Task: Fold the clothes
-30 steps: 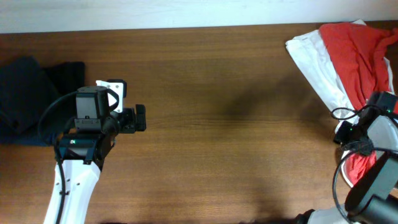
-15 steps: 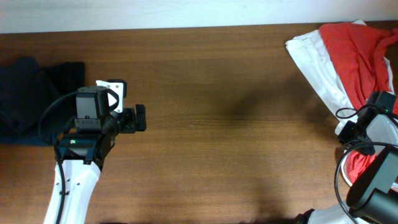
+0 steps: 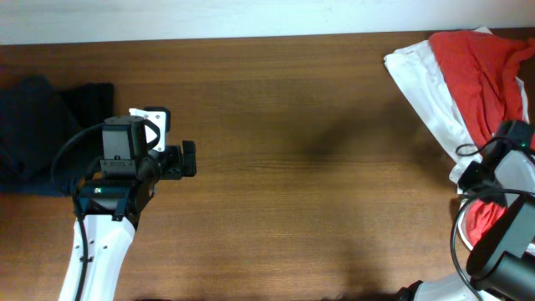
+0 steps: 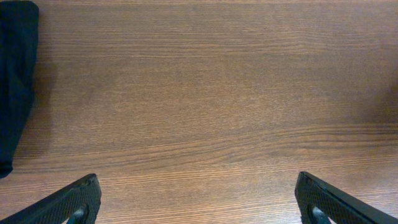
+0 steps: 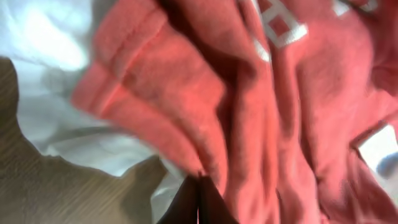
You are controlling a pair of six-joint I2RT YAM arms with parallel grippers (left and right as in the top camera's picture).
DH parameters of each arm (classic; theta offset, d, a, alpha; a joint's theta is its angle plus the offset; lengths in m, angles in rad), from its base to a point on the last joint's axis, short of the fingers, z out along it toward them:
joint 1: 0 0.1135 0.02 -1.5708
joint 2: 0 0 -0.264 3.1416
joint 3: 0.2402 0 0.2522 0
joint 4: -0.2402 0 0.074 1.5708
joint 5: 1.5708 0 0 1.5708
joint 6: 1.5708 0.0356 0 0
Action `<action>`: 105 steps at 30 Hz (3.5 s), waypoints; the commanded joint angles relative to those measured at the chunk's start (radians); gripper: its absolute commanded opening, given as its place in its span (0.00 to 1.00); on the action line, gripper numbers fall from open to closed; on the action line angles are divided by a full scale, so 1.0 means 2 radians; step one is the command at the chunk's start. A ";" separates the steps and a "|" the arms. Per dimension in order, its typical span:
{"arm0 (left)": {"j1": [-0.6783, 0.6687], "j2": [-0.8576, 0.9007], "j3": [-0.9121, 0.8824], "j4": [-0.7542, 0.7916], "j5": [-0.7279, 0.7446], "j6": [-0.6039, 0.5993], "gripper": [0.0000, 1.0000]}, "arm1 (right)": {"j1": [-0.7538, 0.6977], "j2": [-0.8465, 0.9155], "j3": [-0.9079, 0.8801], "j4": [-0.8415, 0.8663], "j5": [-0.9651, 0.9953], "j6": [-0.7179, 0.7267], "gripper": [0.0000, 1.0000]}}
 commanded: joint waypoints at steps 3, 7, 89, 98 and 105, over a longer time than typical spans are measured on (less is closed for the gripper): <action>-0.002 0.002 0.009 0.000 0.006 -0.005 0.99 | -0.003 -0.034 0.204 -0.130 -0.046 -0.002 0.04; -0.002 0.002 0.009 0.000 0.006 -0.005 0.99 | -0.003 -0.039 0.298 -0.198 -0.195 -0.105 0.04; -0.208 0.503 0.239 -0.117 0.275 -0.187 0.99 | 0.138 0.046 0.562 -0.477 -0.210 -0.088 0.99; -0.148 0.502 0.240 -0.208 0.118 -0.178 0.00 | 0.138 0.057 0.562 -0.475 -0.205 -0.088 0.95; 0.101 0.460 0.240 -0.243 0.125 -0.155 0.00 | 0.210 0.140 0.404 -0.382 -0.305 -0.141 0.04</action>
